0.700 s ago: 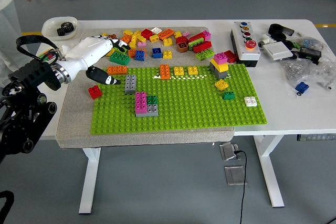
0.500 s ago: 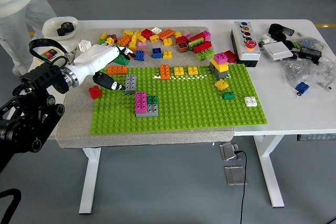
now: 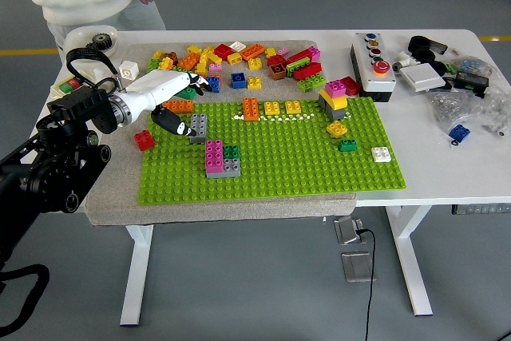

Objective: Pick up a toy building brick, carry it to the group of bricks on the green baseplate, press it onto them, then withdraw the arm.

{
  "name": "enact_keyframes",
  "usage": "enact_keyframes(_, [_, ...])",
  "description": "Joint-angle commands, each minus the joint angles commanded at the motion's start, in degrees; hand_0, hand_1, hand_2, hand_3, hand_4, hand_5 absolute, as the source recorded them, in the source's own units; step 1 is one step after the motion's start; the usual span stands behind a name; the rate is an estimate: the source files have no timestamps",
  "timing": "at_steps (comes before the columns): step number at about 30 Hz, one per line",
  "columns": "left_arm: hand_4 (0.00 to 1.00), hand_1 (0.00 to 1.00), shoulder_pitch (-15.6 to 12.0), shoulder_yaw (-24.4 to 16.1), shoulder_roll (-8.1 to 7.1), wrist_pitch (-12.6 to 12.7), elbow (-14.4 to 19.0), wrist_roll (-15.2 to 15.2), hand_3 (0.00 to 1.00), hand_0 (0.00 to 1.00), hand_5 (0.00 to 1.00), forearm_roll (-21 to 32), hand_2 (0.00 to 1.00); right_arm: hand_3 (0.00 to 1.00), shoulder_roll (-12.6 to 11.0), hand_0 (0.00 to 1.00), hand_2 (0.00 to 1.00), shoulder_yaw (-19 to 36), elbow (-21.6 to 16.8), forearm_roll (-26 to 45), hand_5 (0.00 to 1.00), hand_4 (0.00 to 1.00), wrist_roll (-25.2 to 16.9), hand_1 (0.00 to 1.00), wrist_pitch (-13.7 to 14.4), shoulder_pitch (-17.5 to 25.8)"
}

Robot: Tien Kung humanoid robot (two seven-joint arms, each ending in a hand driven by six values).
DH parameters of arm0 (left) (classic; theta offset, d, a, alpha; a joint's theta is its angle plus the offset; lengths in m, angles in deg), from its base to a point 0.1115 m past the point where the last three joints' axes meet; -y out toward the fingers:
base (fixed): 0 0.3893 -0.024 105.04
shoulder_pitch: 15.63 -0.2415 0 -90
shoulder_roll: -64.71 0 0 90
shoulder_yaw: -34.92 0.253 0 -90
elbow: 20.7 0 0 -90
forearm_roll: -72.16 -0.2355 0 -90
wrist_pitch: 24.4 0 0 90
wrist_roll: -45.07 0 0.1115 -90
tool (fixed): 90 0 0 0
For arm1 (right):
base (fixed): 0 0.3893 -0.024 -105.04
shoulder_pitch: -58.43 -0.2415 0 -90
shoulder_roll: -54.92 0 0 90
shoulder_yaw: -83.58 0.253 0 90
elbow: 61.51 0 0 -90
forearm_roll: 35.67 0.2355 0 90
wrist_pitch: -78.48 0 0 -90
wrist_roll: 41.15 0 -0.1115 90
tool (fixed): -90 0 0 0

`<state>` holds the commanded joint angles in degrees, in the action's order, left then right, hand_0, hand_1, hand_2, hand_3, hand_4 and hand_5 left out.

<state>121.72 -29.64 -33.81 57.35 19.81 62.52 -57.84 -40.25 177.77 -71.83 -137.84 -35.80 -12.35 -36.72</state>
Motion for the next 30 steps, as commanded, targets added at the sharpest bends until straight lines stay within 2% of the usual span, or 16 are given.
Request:
enact_keyframes(6, [0.998,0.814,1.89,0.89,0.78,-1.46,-3.59,-0.5,0.794,0.862,0.173,0.0,0.743,0.638,-0.09,0.745,0.681,-0.08,0.0,0.14,0.571,0.854,-0.04,0.641,0.03,-0.24])
enact_keyframes(14, [0.998,0.817,3.37,2.04,1.67,-1.76,-6.92,-0.79,0.798,0.865,0.176,0.0,0.746,0.638,-0.12,0.744,0.681,-0.13,0.0,0.12,0.571,0.854,-0.02,0.641,0.0,-0.22])
enact_keyframes(30, [0.998,0.824,4.83,2.42,2.96,-1.26,-8.96,-1.05,0.801,0.874,0.182,0.0,0.752,0.638,-0.05,0.745,0.681,0.1,0.0,-0.26,0.572,0.855,0.08,0.641,-0.08,0.04])
